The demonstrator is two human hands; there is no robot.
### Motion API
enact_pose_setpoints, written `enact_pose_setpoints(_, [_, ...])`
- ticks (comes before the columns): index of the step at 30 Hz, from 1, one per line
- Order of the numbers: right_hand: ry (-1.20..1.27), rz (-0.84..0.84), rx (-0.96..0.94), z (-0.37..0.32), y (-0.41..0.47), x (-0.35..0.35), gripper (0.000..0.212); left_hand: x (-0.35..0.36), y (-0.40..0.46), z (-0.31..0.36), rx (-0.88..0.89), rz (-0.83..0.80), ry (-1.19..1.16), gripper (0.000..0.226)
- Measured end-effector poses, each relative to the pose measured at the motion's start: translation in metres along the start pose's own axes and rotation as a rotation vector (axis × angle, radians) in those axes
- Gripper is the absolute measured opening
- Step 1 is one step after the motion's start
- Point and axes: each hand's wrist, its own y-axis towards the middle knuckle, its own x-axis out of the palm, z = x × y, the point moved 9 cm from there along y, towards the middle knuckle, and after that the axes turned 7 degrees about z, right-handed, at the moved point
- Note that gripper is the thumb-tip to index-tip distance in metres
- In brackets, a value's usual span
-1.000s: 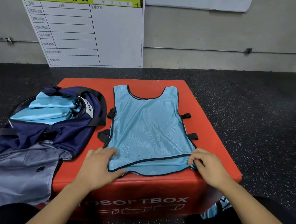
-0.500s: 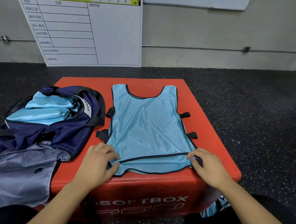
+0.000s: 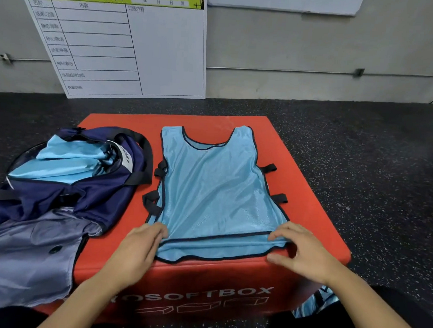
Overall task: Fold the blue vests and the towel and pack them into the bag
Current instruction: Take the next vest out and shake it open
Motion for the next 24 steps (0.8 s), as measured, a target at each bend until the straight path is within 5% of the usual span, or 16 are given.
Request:
enact_pose_setpoints(2, [-0.031, -0.026, -0.022, 0.001, -0.001, 0.005, 0.04, 0.005, -0.007, 0.002, 0.029, -0.057, 0.048, 0.025])
enact_pose_setpoints(7, [-0.021, 0.065, -0.042, 0.001, -0.001, -0.005, 0.009, 0.007, -0.02, 0.013, 0.146, -0.111, 0.188, 0.063])
enact_pose_setpoints(16, [-0.067, 0.318, -0.096, -0.05, 0.009, -0.046, 0.01, 0.002, -0.007, 0.034, -0.045, 0.111, 0.218, 0.015])
enact_pose_setpoints(24, [-0.051, 0.369, -0.189, -0.091, 0.054, -0.127, 0.045, -0.098, 0.053, 0.035, -0.219, 0.354, -0.029, 0.019])
